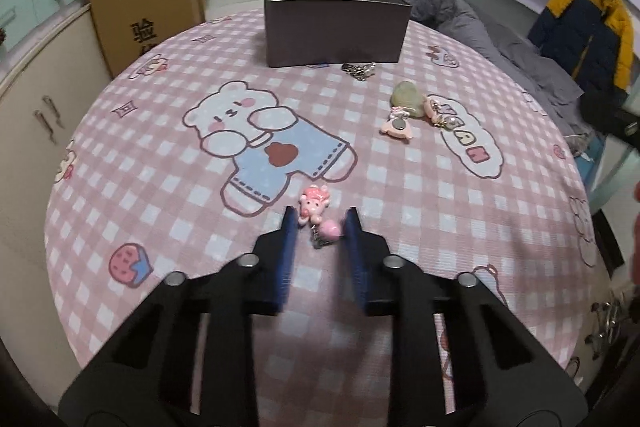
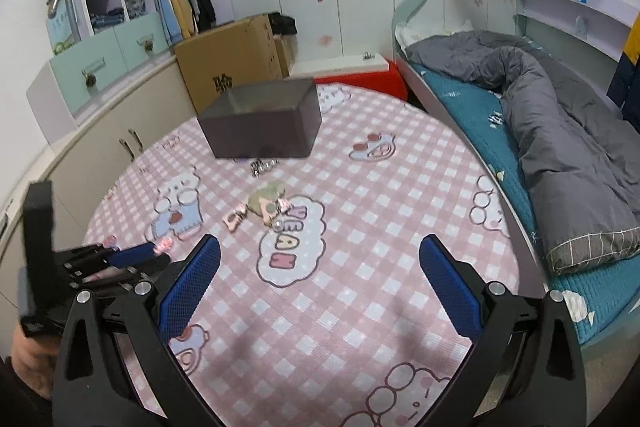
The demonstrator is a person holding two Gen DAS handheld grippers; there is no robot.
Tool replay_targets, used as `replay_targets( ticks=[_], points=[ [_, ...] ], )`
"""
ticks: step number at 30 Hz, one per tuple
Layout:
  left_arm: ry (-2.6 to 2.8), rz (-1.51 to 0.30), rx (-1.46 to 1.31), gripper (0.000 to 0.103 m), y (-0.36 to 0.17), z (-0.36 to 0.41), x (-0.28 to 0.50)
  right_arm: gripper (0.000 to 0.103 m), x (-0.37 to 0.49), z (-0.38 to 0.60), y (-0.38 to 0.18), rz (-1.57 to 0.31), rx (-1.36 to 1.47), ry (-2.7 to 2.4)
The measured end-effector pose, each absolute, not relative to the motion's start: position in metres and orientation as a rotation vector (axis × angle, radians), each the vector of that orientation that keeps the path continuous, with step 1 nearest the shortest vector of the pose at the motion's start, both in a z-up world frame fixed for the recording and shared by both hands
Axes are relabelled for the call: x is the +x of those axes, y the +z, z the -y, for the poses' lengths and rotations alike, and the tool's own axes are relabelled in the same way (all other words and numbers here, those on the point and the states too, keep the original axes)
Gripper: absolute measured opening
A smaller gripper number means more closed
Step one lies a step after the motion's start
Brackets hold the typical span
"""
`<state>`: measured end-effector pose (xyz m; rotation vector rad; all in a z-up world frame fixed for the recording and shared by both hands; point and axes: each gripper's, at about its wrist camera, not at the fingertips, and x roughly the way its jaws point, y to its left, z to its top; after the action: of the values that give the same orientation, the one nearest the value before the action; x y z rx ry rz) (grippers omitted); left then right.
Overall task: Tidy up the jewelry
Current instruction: 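Grasp a pink charm with the left gripper while the right grasps a small silver charm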
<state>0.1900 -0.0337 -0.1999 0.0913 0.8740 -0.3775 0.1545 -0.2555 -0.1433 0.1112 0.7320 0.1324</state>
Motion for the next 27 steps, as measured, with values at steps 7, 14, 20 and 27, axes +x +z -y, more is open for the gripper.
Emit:
replay_targets(
  ticks=[7, 14, 20, 27],
  points=[
    [-0.44, -0.865, 0.047, 0.015, -0.2, 0.025, 0.193, 0.096, 0.174, 0.237, -0.167, -0.801, 0.053, 0.17],
    [-0.45, -0.831, -0.004, 0.015, -0.196, 0.017, 0.189, 0.077, 0.208, 0.218, -0.182, -0.846, -0.005, 0.219],
    [-0.451, -0.832, -0.036, 0.015, -0.198, 0.013, 0.19, 0.039, 0.227, 0.199, -0.196, -0.891, -0.095, 0.24],
    [-0.455, -0.832, -0.041, 0.015, -0.198, 0.013, 0.19, 0.01, 0.218, 0.193, -0.194, -0.876, -0.115, 0.289]
  ],
)
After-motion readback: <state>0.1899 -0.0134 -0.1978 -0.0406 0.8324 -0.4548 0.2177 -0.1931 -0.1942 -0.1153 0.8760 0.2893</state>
